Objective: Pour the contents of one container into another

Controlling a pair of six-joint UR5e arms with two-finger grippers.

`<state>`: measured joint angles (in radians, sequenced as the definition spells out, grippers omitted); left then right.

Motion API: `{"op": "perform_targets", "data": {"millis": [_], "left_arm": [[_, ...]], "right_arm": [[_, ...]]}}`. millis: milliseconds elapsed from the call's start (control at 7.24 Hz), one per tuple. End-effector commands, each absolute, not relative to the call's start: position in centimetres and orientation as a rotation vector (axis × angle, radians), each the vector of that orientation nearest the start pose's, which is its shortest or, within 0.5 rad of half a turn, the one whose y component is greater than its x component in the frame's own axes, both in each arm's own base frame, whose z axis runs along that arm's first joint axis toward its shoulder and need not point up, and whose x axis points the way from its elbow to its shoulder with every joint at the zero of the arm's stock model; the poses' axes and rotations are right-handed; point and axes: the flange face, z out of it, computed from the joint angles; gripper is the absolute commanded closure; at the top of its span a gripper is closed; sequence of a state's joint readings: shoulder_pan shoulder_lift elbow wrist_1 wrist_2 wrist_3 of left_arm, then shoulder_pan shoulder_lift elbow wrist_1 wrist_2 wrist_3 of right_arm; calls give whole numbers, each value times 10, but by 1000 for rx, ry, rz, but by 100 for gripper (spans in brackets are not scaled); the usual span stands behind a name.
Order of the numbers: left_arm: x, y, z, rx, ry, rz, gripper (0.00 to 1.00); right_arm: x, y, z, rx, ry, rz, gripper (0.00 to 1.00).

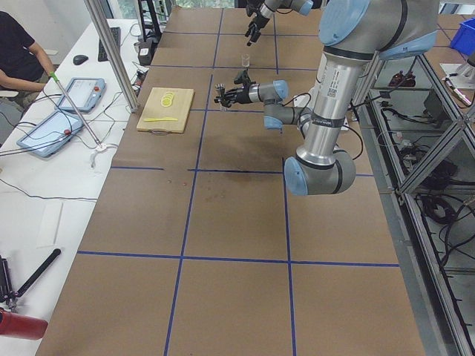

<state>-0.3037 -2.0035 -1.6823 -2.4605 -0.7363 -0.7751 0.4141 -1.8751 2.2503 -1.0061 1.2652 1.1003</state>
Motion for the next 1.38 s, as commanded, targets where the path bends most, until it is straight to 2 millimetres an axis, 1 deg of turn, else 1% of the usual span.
{"op": "perform_targets", "data": {"millis": [0,138,276,414,553,691,829,967,1105,1243], "left_arm": [[515,-377,266,1255,752,-163,100],[524,-378,264,1255,738,-101,100],[525,-380,260,1253,745,-35,100],[527,-383,242,1251,783,-27,100],[529,-382,236,1246,808,-20,100],[531,-384,218,1245,848,-19,100],[530,-387,214,1240,862,-12,100],[531,-387,214,1237,866,-10,100],[530,-388,214,1238,864,-10,100],[528,-392,213,1229,877,3,100]], "right_arm": [[-295,-288,424,763,-671,89,1],[-302,-287,438,805,-712,100,0],[-299,-287,451,821,-716,100,0],[-299,-288,456,836,-704,93,0],[-301,-287,462,844,-688,92,0],[-310,-281,479,875,-692,94,0],[-320,-272,501,918,-717,100,0],[-326,-266,504,938,-715,100,0],[-332,-260,520,957,-681,91,0],[-347,-258,529,986,-660,95,0]]}}
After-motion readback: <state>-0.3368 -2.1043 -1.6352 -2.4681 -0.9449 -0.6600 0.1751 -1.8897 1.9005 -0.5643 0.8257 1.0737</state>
